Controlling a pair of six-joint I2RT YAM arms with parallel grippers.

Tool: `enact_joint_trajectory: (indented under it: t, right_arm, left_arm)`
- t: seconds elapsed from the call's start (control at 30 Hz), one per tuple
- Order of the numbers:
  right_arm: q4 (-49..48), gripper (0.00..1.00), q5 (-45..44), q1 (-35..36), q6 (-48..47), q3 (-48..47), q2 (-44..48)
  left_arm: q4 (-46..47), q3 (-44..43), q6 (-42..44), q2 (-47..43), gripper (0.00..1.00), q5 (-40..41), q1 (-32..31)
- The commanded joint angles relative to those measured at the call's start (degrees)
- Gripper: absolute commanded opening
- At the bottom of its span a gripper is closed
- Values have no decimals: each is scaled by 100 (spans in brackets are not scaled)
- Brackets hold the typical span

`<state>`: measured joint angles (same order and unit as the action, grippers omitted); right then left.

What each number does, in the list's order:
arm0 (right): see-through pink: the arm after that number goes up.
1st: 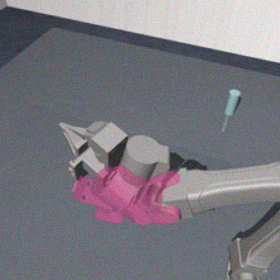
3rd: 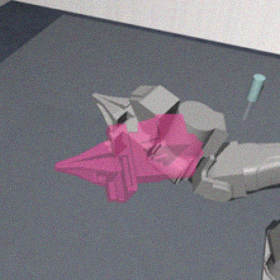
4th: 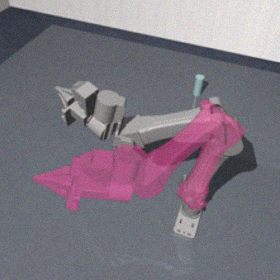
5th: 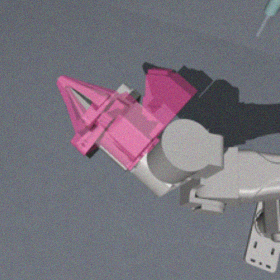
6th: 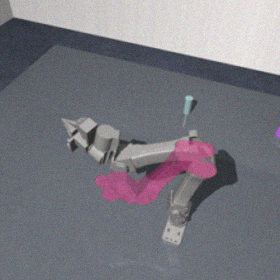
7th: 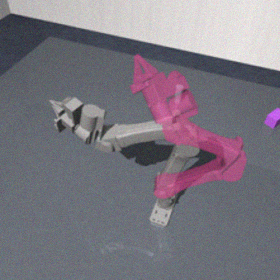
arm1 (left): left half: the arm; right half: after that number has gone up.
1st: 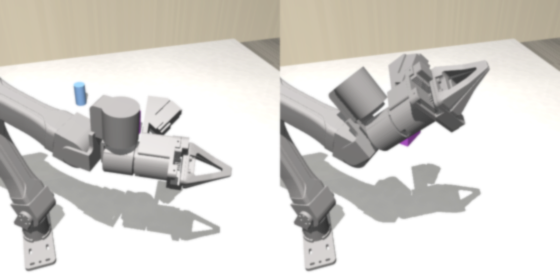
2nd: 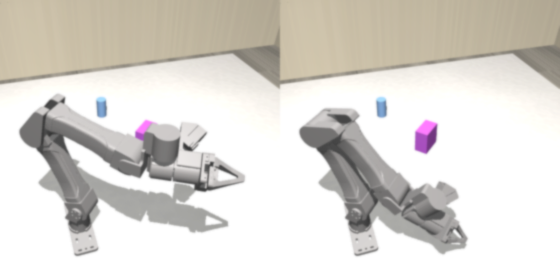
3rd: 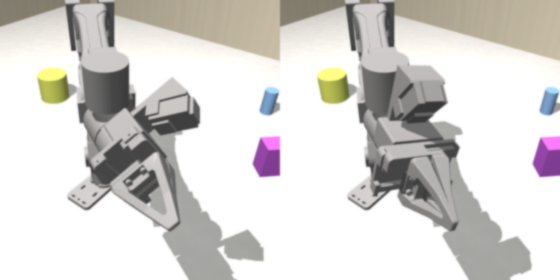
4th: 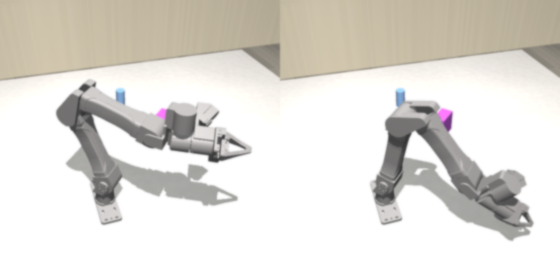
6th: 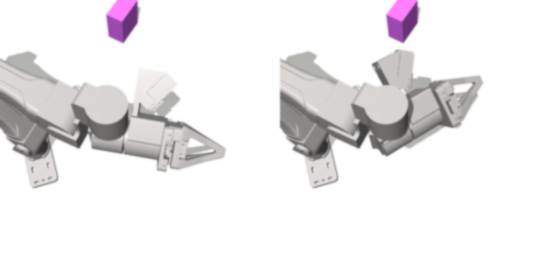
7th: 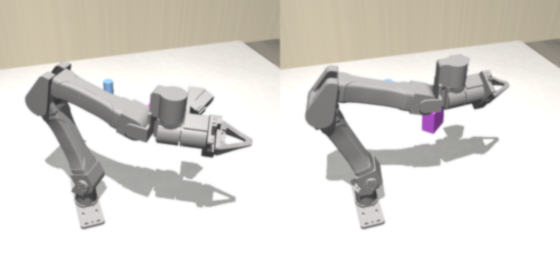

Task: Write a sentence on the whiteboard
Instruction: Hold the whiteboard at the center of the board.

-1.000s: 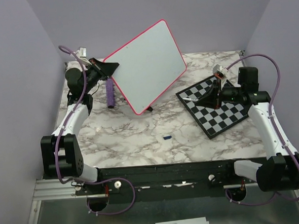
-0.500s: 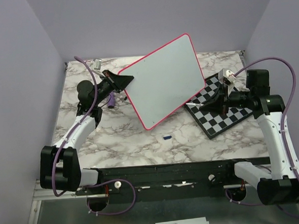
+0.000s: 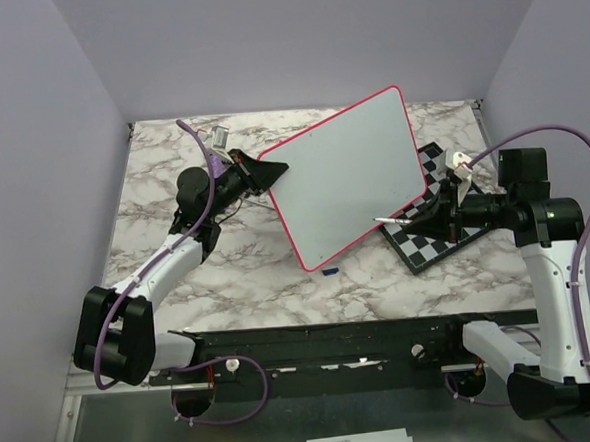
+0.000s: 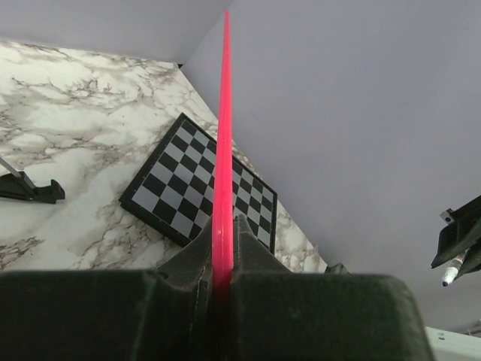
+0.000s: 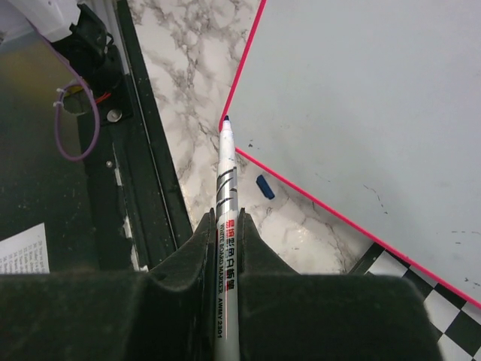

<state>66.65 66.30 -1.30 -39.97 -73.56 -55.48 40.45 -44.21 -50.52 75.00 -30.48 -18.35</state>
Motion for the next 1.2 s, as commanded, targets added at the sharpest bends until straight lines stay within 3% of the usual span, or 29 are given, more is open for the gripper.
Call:
enact_joint_trajectory:
  t: [0.0, 0.33, 0.7, 0.9, 1.03, 1.17]
  right_arm:
    - [743, 0, -65, -125, -539, -62, 55]
    - [322, 0, -434, -283, 243, 26, 503]
    - [-1286, 0, -680, -257, 982, 711, 398]
    - [-1813, 0, -934, 112, 1228, 1185, 574]
    - [-2287, 0, -1461, 1041, 1579, 1335, 600]
    - [-2622, 1, -1734, 1395, 1764, 1292, 442]
  left_arm:
    - [956, -167, -291, -390, 0, 525, -160]
    - [1299, 8, 7, -460, 0, 954, -554]
    - [2257, 500, 183, -240, 0, 1396, -1311]
    - [2793, 1001, 375, -372, 0, 1510, -1364]
    - [2898, 1142, 421, -434, 0, 1580, -1382]
    - [3039, 1326, 438, -469, 0, 1677, -1469]
